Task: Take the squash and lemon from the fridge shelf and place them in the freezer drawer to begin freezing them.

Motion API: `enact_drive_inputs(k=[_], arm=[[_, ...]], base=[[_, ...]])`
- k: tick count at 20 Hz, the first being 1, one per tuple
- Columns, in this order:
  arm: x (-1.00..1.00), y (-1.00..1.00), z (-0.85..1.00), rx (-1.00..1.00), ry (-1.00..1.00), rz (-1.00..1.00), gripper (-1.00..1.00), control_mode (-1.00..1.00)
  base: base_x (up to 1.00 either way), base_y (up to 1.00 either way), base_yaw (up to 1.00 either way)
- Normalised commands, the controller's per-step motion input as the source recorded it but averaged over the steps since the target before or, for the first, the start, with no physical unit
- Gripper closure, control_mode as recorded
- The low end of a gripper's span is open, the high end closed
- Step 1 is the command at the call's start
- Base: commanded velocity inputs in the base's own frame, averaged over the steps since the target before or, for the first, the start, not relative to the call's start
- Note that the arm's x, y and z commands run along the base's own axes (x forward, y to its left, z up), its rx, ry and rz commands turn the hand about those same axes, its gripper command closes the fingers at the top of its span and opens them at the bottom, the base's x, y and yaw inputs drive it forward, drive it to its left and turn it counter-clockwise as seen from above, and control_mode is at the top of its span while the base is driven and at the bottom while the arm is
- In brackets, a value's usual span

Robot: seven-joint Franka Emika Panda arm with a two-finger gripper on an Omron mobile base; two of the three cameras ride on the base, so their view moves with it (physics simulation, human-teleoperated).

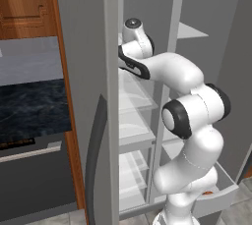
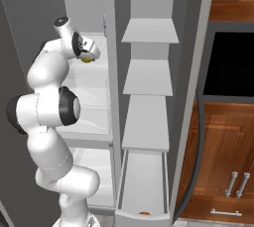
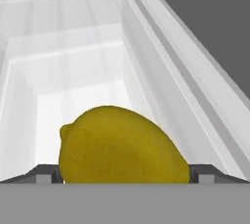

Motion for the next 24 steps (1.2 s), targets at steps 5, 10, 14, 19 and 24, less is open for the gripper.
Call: enact_drive_inputs(k=[5,10,14,19,24], arm=[[0.05,0.0,-0.11,0.0,-0.06,0.0,1.0,-1.0],[0.0,0.0,-0.11,0.0,-0.1,0.0,1.0,-1.0],[-0.01,0.0,-0.03,0.0,-0.05,0.0,1.0,-1.0],[-0.54,0.0,0.05,0.0,-0.23,0.0,1.0,-1.0],[-0.94,0.0,0.35,0.0,-0.38,0.04,1.0,-1.0]], base=[[0.0,0.0,0.0],[0.0,0.0,0.0],[0.0,0.0,0.0],[0.0,0.0,0.0],[0.0,0.0,0.0]])
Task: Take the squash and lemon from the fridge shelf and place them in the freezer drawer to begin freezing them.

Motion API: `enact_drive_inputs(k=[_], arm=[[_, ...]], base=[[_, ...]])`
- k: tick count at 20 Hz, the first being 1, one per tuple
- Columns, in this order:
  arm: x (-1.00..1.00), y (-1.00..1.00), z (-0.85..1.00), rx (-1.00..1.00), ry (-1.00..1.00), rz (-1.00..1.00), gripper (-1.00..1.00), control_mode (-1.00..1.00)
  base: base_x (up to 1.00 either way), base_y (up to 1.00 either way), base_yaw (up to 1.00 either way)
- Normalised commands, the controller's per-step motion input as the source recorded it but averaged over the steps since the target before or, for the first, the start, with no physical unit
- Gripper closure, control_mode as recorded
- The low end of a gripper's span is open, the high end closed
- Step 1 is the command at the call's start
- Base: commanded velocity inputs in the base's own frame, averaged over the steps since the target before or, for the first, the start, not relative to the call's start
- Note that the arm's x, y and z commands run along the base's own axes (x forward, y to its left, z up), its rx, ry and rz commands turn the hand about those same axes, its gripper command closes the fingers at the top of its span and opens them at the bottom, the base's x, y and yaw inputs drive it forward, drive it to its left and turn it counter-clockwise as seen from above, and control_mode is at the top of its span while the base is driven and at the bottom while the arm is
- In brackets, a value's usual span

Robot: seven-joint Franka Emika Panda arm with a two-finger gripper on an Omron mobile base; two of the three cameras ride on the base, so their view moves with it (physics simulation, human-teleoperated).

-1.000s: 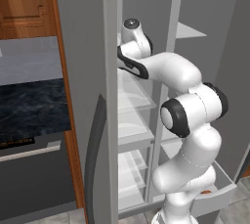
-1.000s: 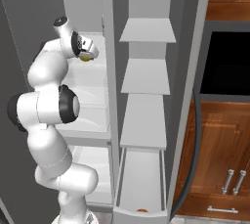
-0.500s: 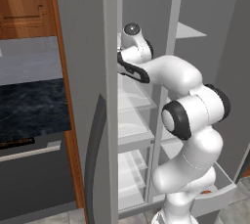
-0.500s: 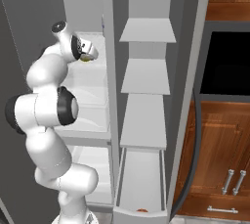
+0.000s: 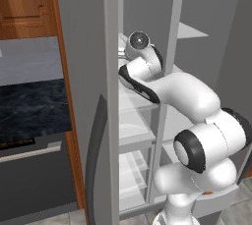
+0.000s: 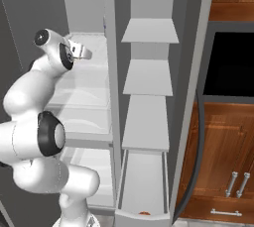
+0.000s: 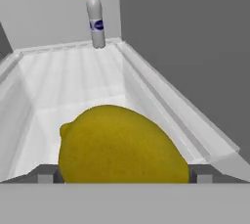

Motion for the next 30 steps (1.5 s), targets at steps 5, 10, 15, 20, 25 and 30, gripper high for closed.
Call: enact_drive_inputs(k=[5,10,15,20,25,30], arm=[[-1.0,0.0,0.64,0.01,-0.26,0.06,1.0,-1.0],[-1.0,0.0,0.98,0.02,-0.01,0.09,1.0,-1.0],[-1.0,-0.05,0.89,0.0,0.15,0.11,1.0,-1.0],[-0.72,-0.11,0.21,0.0,0.29,0.11,1.0,-1.0],[-0.01,0.0,0.0,0.0,0.0,0.0,1.0,1.0],[0.0,0.0,0.0,0.0,0.0,0.0,1.0,1.0]], base=[[0.0,0.0,0.0],[0.0,0.0,0.0],[0.0,0.0,0.0],[0.0,0.0,0.0],[-0.05,0.0,0.0],[-0.66,-0.01,0.0]])
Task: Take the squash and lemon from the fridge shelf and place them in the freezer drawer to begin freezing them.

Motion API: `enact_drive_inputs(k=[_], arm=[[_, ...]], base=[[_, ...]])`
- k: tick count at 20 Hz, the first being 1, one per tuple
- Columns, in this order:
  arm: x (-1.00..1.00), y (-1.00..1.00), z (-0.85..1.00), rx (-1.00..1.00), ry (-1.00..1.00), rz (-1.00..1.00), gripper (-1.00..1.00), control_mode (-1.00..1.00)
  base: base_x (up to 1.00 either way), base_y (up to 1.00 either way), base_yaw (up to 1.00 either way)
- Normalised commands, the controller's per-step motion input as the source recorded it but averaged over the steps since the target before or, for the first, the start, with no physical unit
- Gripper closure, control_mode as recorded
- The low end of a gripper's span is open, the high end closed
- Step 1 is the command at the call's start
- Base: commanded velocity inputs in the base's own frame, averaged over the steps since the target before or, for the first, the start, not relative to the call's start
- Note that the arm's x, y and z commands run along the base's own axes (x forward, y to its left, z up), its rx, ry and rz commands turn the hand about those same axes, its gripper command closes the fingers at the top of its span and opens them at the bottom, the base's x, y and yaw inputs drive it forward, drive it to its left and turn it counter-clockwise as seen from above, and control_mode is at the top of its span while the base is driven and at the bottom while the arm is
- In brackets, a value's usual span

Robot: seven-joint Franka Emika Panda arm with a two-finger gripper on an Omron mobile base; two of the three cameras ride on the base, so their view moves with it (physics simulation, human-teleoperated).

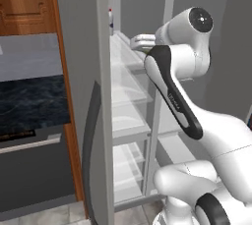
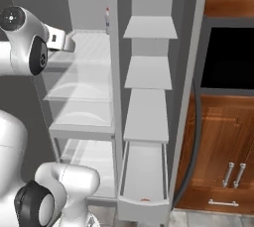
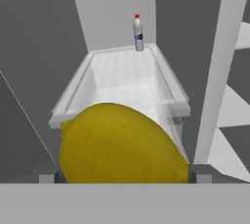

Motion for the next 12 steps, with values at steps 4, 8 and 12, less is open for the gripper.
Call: enact_drive_inputs(k=[4,8,12], arm=[[0.0,0.0,0.0,0.0,0.0,0.0,1.0,1.0],[0.0,0.0,0.0,0.0,0.0,0.0,1.0,1.0],[0.0,0.0,0.0,0.0,0.0,0.0,1.0,1.0]], base=[[-0.82,-0.08,0.0],[-0.54,-0.08,-0.05],[-0.32,-0.02,-0.1]])
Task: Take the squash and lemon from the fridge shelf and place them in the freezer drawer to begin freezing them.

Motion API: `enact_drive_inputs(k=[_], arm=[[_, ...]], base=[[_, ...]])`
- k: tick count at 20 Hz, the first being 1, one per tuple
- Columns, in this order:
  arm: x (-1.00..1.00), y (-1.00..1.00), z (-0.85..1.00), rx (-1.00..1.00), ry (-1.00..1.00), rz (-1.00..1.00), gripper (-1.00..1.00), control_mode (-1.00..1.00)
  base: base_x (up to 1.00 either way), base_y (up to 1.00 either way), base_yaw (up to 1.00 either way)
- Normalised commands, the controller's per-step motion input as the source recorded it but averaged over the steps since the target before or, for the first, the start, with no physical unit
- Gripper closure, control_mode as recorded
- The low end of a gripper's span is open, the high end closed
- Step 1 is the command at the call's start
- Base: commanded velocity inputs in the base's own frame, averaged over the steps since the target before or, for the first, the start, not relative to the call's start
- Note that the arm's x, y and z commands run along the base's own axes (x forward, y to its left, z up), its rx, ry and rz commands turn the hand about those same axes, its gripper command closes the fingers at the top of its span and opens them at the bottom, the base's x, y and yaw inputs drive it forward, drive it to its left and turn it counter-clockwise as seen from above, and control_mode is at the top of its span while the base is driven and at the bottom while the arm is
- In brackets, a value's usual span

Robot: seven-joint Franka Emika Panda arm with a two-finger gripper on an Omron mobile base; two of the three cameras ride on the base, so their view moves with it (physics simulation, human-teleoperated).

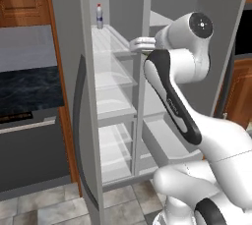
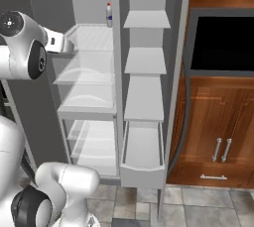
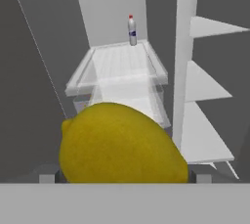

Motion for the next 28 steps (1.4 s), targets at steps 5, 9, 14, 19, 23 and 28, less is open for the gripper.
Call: enact_drive_inputs(k=[5,9,14,19,23,28], arm=[[-0.08,-0.38,-0.07,0.0,0.37,-0.19,1.0,-1.0],[0.0,-0.72,-0.14,0.0,0.57,-0.21,1.0,-1.0],[0.01,-0.72,-0.59,0.0,0.4,-0.09,1.0,-1.0],[0.02,-0.6,-0.92,0.0,0.23,-0.11,1.0,-1.0],[0.24,-0.4,-1.0,0.0,0.1,-0.11,1.0,-1.0],[0.51,-0.49,-0.93,0.0,0.05,-0.1,1.0,-1.0]], base=[[0.0,0.0,0.0],[0.0,0.0,0.0],[0.0,0.0,0.0],[0.0,0.0,0.0],[0.0,0.0,0.0],[0.0,0.0,0.0]])
